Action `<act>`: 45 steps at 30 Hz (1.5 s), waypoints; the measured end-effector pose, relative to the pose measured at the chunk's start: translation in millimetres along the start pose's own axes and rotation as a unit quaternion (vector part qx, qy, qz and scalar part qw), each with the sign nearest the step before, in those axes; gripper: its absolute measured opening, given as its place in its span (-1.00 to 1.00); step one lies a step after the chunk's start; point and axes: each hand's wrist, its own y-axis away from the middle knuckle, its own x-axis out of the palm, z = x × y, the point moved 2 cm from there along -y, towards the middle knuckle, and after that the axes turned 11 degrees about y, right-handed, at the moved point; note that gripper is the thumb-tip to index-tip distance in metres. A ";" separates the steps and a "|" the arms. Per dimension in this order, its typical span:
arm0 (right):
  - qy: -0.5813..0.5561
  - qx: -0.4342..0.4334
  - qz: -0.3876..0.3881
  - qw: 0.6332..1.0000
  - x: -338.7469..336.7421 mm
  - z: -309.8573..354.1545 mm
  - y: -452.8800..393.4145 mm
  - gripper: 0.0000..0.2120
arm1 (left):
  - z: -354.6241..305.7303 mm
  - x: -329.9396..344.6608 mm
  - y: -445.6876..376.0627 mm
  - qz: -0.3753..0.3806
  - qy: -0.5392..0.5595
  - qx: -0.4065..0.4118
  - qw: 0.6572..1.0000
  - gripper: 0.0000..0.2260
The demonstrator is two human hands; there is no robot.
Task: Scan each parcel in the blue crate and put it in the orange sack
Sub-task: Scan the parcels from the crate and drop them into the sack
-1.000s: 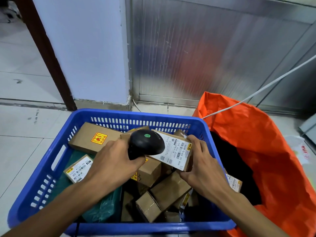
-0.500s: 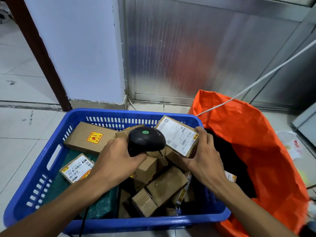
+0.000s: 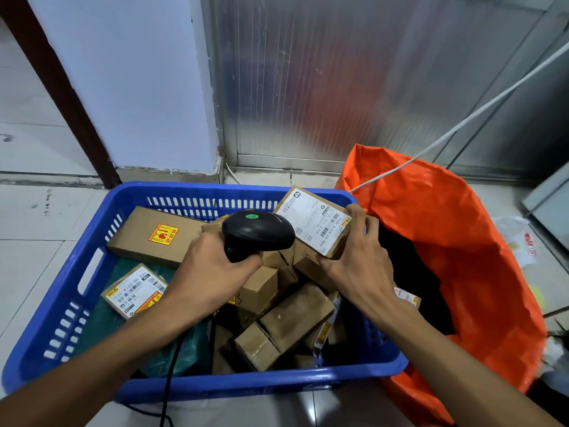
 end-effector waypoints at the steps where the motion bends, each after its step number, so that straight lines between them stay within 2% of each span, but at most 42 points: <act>1: 0.001 0.001 0.005 1.000 0.8 0.8 -0.2 -0.15 | -0.1 -0.1 -0.8 -0.004 -0.003 0.000 1.000 -0.90; 4: 0.002 0.000 0.012 1.000 3.0 3.4 -0.6 -0.16 | 0.5 -1.7 -3.9 -0.014 -0.007 -0.006 1.000 -0.80; 10: 0.012 0.002 0.013 1.000 7.2 5.8 -1.4 -0.14 | -0.5 -2.1 -4.8 -0.009 -0.009 -0.005 1.000 -0.74; 23: 0.013 0.001 0.020 1.000 9.7 4.9 -2.4 -0.12 | 1.1 -0.7 -5.9 -0.001 -0.011 0.001 1.000 -0.86; 45: 0.005 0.000 0.024 1.000 11.0 6.0 -3.1 -0.11 | 1.2 -0.8 -5.7 0.009 -0.043 -0.016 0.999 -0.82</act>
